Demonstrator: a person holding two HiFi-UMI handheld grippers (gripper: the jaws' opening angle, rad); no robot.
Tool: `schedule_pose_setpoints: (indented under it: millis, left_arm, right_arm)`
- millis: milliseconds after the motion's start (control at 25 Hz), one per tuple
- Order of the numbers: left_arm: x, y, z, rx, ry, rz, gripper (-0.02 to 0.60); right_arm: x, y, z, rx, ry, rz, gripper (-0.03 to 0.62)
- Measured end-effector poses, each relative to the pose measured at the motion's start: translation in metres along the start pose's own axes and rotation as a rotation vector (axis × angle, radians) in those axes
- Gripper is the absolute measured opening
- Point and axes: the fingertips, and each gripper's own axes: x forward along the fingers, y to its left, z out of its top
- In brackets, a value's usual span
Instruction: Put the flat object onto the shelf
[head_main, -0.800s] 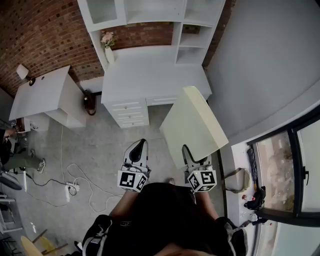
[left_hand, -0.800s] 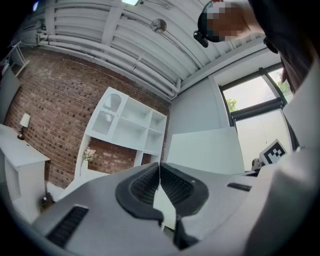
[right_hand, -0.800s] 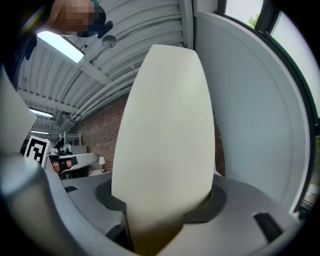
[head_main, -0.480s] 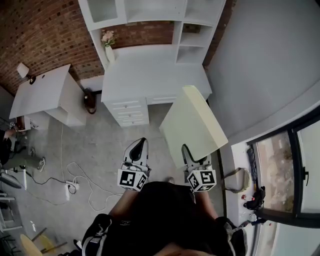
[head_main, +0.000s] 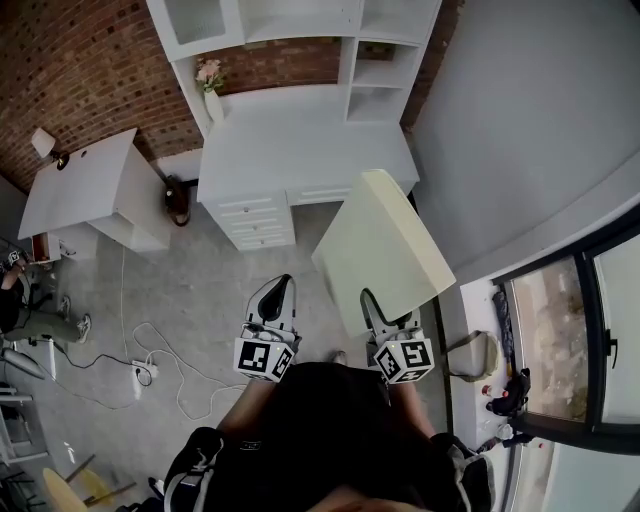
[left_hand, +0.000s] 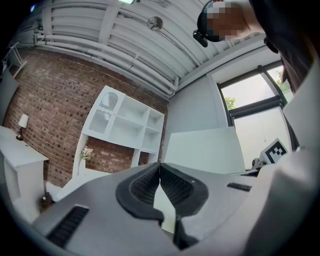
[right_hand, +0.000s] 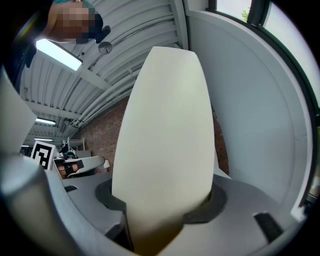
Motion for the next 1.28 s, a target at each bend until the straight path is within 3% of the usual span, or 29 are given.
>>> schedule_pose_setpoints:
  millis: [480,760,920,1280]
  left_arm:
    - [0.020,-0.034,-0.015,0.044,0.015,0.067,0.012]
    - [0.037,-0.007,-0.020,0.028,-0.016,0.142,0.011]
    - [0.067,0.028,-0.020,0.026,-0.026,0.153,0.009]
    - [0.162,0.162,-0.010,0.023,-0.015,0.132,0.009]
  right_arm:
    - [-0.012,-0.046,-0.001,-0.012,0.027,0.073,0.288]
    - [0.017,-0.059,-0.008,0.002,0.046,0.098,0.288]
    - [0.058,-0.060,-0.001,-0.020,0.040,0.104,0.287]
    - [0.208,-0.046,0.012,-0.072,0.046,0.077,0.285]
